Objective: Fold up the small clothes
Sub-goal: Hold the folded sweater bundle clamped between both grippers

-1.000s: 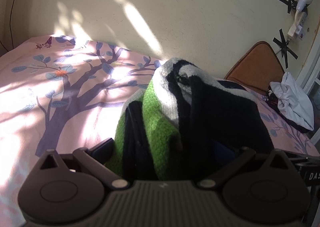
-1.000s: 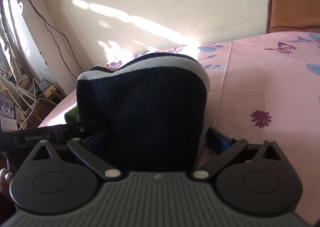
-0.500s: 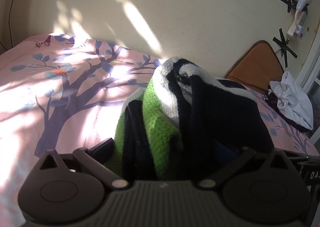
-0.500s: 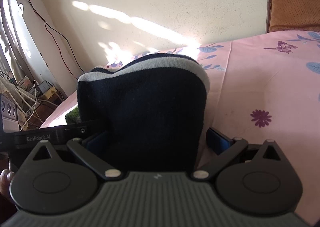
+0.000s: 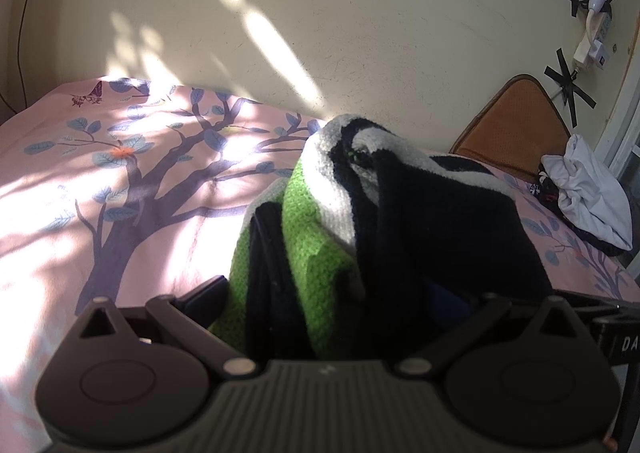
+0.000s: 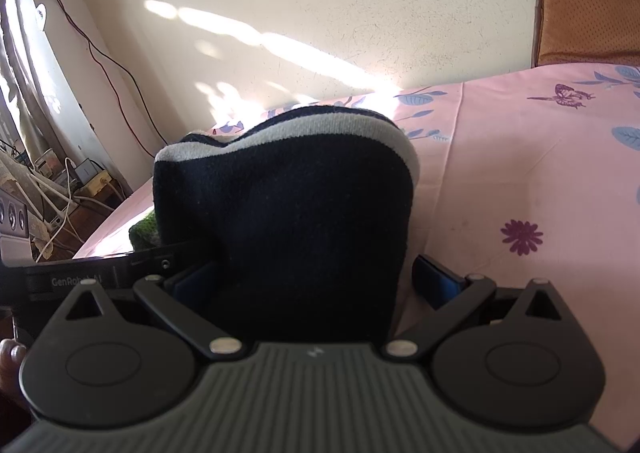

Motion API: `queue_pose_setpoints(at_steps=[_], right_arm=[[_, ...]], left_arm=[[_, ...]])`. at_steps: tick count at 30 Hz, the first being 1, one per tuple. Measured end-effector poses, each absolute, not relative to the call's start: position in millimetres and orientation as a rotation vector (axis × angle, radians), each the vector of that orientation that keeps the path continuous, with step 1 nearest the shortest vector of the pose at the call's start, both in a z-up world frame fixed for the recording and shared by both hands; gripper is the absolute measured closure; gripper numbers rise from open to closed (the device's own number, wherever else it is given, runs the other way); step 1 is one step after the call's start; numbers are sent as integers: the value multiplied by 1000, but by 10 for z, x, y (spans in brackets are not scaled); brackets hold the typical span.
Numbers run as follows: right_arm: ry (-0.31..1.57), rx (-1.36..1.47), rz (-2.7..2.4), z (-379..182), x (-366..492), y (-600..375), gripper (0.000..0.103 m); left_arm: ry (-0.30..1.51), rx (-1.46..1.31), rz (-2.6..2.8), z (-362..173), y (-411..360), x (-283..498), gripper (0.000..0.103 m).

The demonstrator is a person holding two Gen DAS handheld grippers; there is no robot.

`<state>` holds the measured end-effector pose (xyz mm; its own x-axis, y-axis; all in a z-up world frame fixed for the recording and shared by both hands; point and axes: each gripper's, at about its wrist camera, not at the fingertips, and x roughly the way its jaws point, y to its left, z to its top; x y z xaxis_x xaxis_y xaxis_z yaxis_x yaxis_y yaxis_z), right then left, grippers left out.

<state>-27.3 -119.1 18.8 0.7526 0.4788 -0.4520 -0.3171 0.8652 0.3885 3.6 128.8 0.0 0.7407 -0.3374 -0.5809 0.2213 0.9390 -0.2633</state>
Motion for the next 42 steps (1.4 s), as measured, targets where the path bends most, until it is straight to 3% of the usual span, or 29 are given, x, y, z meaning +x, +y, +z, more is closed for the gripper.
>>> queue_pose_setpoints(at_steps=[42], right_arm=[[567,301,422,190,-314,-1168,0]], left_arm=[[690,-213,-322,-20,1303,74,0]])
